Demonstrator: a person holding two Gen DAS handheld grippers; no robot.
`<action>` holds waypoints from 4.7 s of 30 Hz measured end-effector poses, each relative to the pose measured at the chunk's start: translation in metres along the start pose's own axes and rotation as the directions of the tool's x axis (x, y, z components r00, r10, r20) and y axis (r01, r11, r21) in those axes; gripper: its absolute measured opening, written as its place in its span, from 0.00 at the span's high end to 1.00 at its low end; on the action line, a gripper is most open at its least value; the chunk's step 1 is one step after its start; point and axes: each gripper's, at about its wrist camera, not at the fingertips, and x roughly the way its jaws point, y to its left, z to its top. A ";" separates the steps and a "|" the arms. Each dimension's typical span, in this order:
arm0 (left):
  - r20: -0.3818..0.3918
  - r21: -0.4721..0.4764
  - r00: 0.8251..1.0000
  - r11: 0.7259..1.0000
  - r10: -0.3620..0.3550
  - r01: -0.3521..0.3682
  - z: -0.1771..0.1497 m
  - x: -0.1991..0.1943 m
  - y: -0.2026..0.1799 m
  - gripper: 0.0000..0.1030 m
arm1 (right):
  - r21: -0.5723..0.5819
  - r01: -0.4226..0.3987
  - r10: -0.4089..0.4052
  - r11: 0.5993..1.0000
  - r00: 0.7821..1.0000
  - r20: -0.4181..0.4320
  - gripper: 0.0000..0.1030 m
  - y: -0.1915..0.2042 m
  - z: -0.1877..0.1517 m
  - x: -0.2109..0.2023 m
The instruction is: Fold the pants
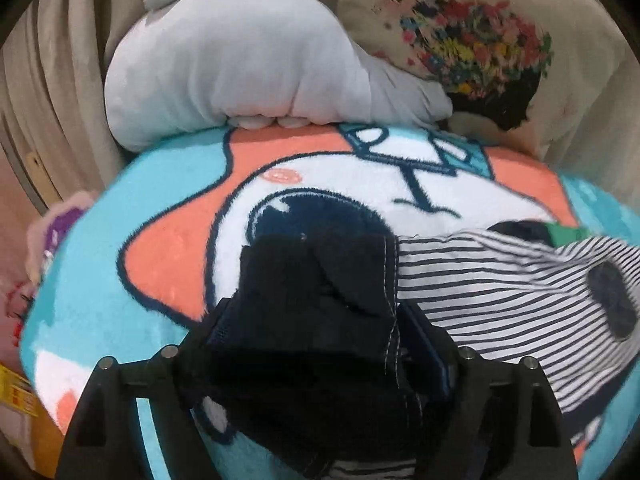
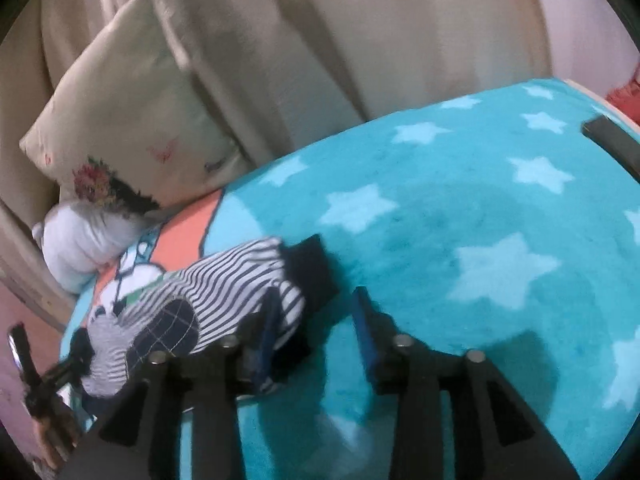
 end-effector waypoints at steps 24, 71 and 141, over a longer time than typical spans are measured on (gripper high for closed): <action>-0.383 0.302 0.786 0.739 -0.486 0.603 0.087 0.019 -0.309 0.18 | 0.026 -0.198 0.199 0.980 0.976 -0.083 0.51 0.008 -0.021 -0.009; 0.047 -0.069 0.997 0.995 -0.063 0.066 -0.004 -0.037 0.028 0.43 | -0.517 -0.240 0.087 0.821 0.949 -0.302 0.79 0.235 -0.064 0.089; 0.073 -0.332 0.996 0.943 0.043 -0.016 -0.029 -0.038 0.131 0.35 | -0.503 -0.310 0.149 0.807 0.930 -0.335 0.36 0.289 -0.062 0.048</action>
